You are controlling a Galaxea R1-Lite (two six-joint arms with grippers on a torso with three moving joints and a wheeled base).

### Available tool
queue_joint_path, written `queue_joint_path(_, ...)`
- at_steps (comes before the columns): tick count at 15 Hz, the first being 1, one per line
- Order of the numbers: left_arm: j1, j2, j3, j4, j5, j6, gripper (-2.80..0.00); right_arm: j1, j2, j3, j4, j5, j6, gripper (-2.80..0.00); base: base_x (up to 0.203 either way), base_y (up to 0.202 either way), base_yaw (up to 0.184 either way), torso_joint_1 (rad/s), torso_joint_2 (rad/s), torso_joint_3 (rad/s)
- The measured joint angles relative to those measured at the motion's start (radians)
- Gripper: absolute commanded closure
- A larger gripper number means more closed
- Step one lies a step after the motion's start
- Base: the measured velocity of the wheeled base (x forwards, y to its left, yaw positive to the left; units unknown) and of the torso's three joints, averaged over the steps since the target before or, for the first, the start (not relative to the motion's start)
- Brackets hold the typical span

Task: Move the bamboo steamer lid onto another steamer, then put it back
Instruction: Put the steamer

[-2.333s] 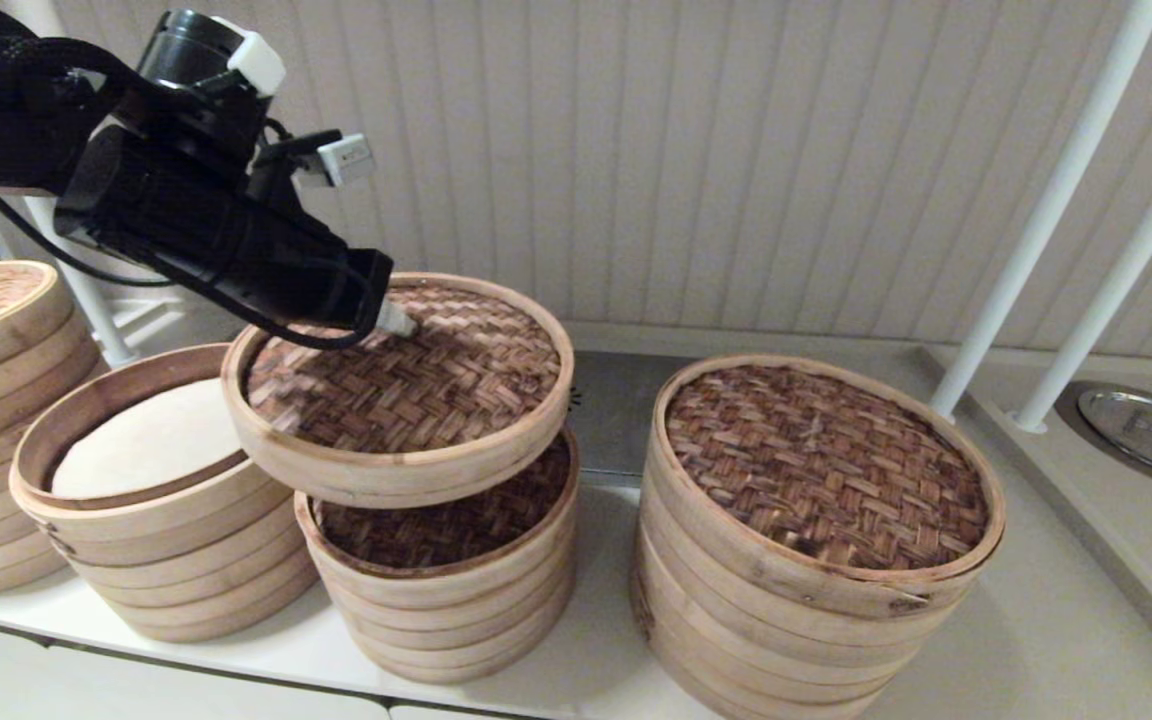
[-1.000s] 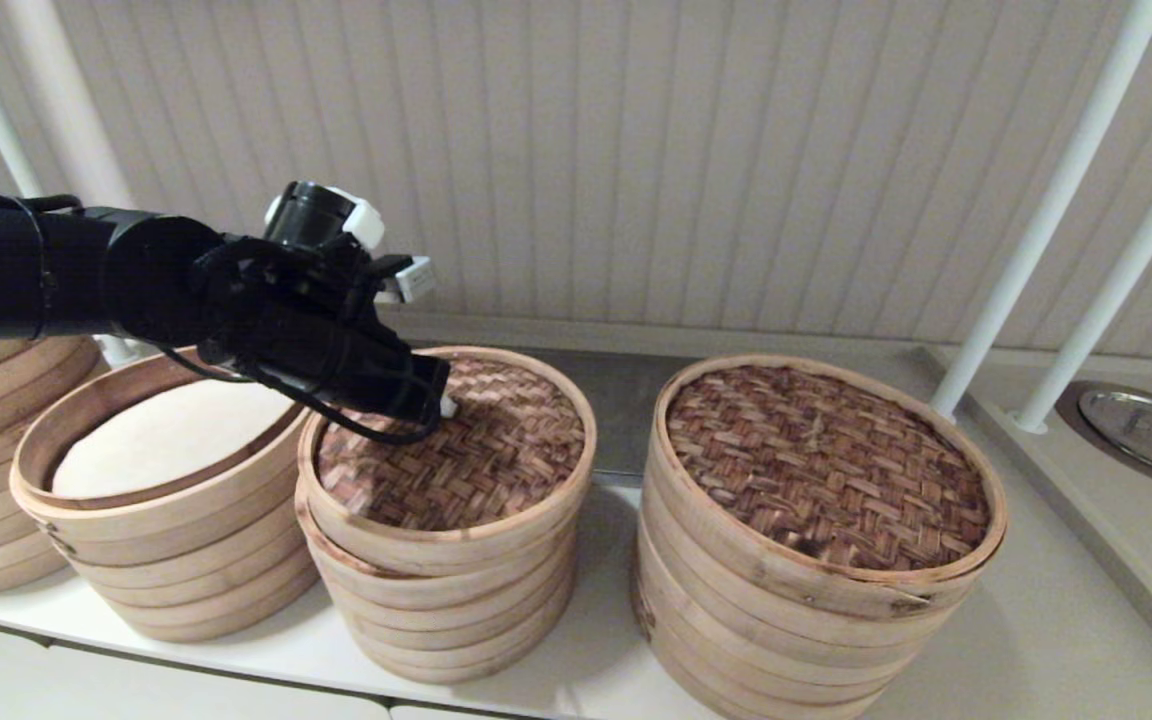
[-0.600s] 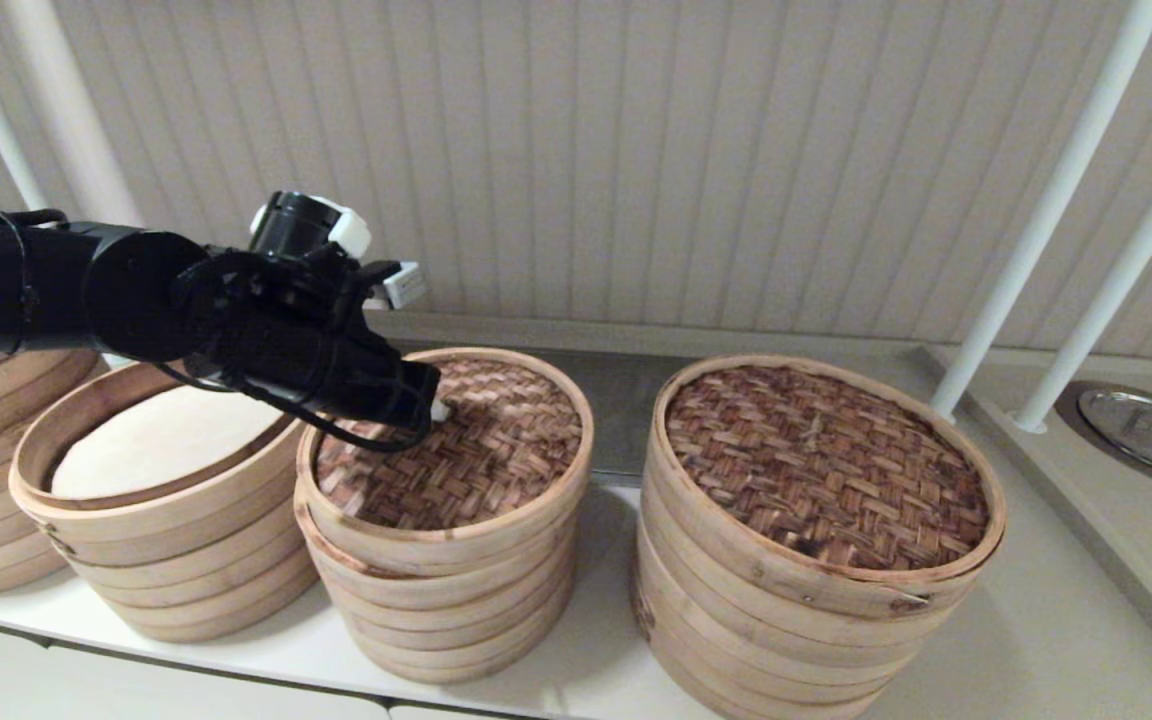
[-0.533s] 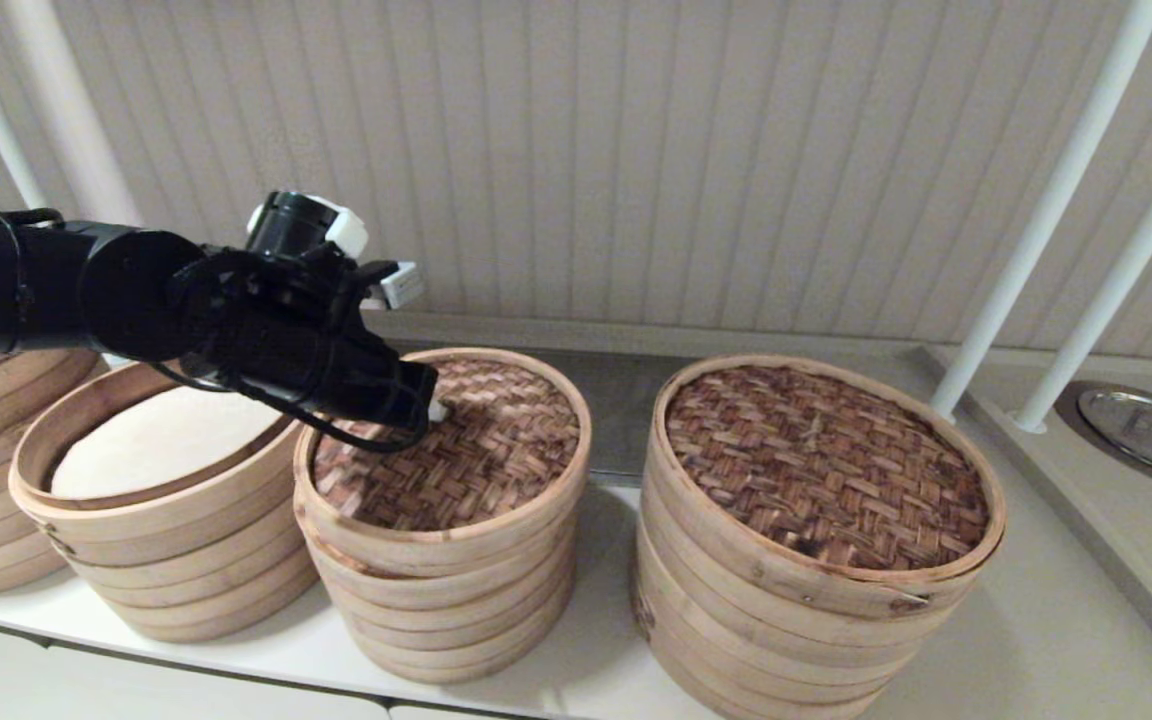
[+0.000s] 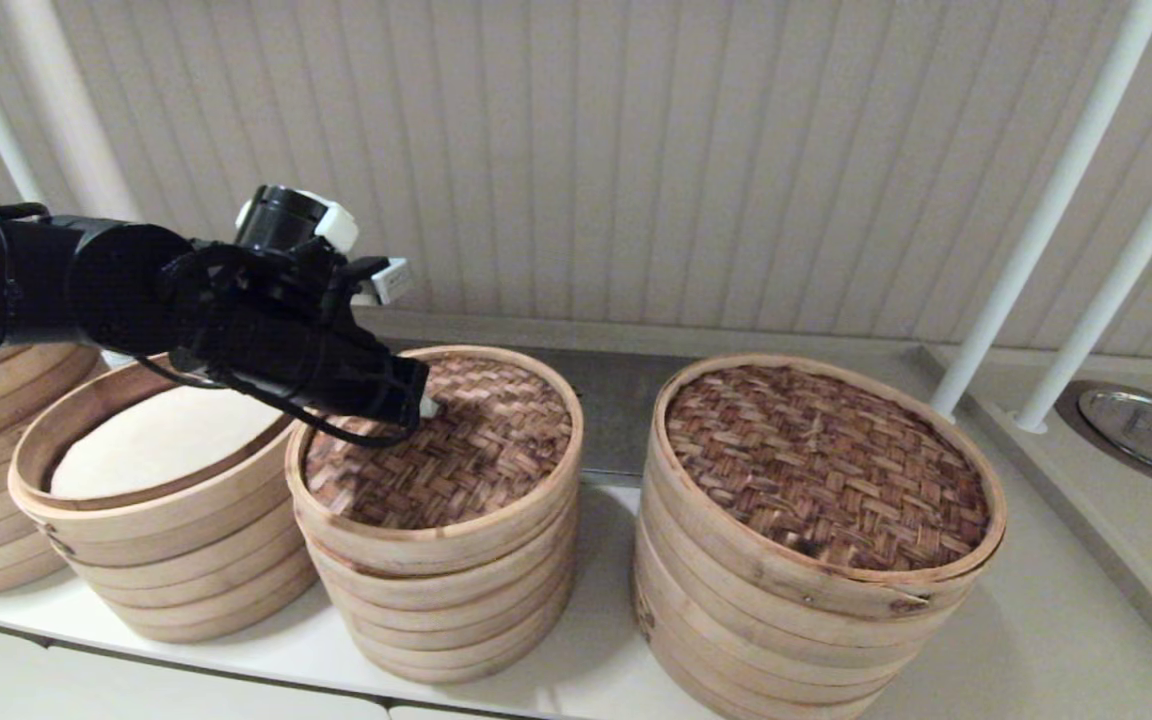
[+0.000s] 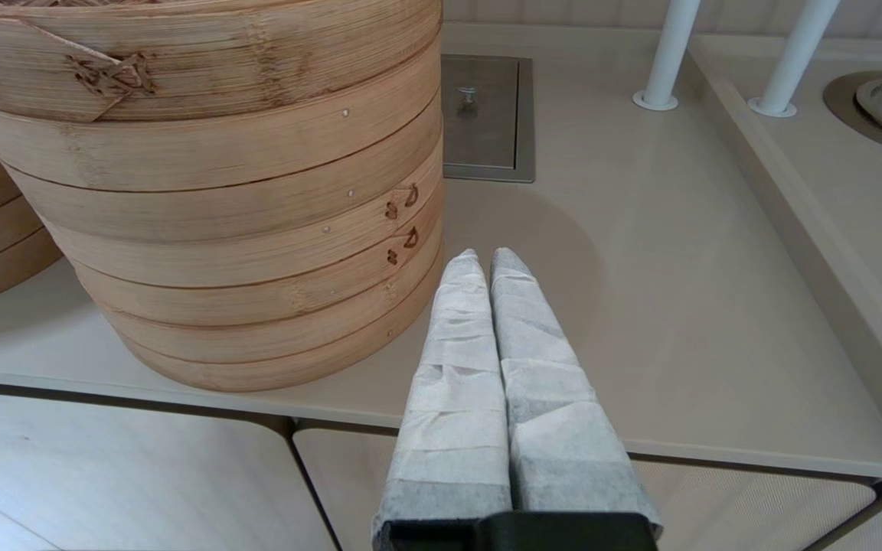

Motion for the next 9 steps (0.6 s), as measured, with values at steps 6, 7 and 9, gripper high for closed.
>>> queue_joint_path(6,0.001,0.007,-0.005,0.000,0.005,0.003,0.00,0.000,0.000,0.000,0.000,0.000,0.000,0.00,0.000,0.000,0.000,0.000,0.00,0.000)
queue_joint_path(7,0.000,0.007,-0.003,-0.001,0.005,0.004,0.00,0.000,0.000,0.000,0.000,0.000,0.000,0.00,0.000,0.000,0.000,0.000,0.00,0.000)
queue_joint_path(9,0.000,0.006,0.004,-0.004,-0.003,0.004,0.00,0.000,0.000,0.000,0.000,0.000,0.000,0.00,0.000,0.000,0.000,0.000,0.00,0.000)
